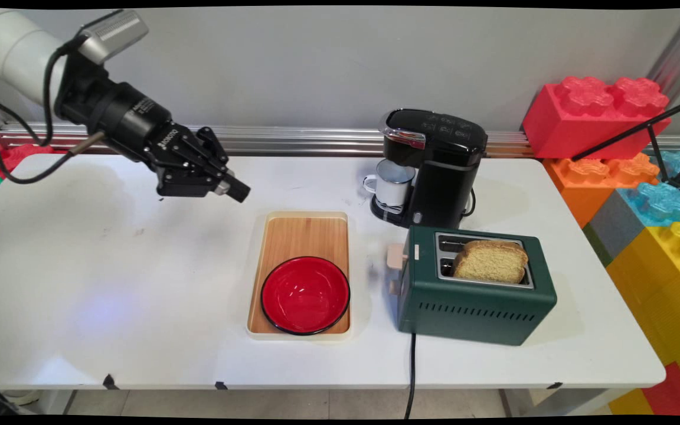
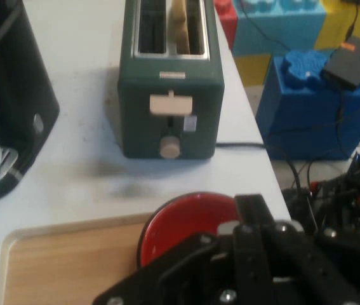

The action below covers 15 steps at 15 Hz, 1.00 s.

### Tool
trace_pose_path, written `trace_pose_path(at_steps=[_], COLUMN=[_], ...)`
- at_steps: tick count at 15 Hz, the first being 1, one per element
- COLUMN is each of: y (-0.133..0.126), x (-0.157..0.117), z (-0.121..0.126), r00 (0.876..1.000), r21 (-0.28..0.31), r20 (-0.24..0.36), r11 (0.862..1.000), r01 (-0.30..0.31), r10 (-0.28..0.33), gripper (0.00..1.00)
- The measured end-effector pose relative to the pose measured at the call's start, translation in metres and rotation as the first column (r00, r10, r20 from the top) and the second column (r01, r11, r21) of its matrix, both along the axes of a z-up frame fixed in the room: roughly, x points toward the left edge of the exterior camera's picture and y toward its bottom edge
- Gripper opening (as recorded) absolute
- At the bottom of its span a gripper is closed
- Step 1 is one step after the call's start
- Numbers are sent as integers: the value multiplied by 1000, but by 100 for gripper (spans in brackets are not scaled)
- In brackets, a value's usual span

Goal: Press the toaster switch

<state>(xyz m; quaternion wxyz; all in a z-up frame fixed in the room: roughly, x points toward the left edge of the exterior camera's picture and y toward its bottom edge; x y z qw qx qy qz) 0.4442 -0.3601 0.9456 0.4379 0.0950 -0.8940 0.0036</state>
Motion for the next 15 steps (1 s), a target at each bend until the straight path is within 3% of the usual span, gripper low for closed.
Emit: trace_pose_path(at_steps=[5, 15], y=[-12, -46], x=[-30, -111], z=[-7, -68], r00=[999, 993], r21=[-15, -24], r20=[-46, -121], r11=[1000, 1000], r01=[-15, -11], r10=[14, 9], gripper=[0, 0])
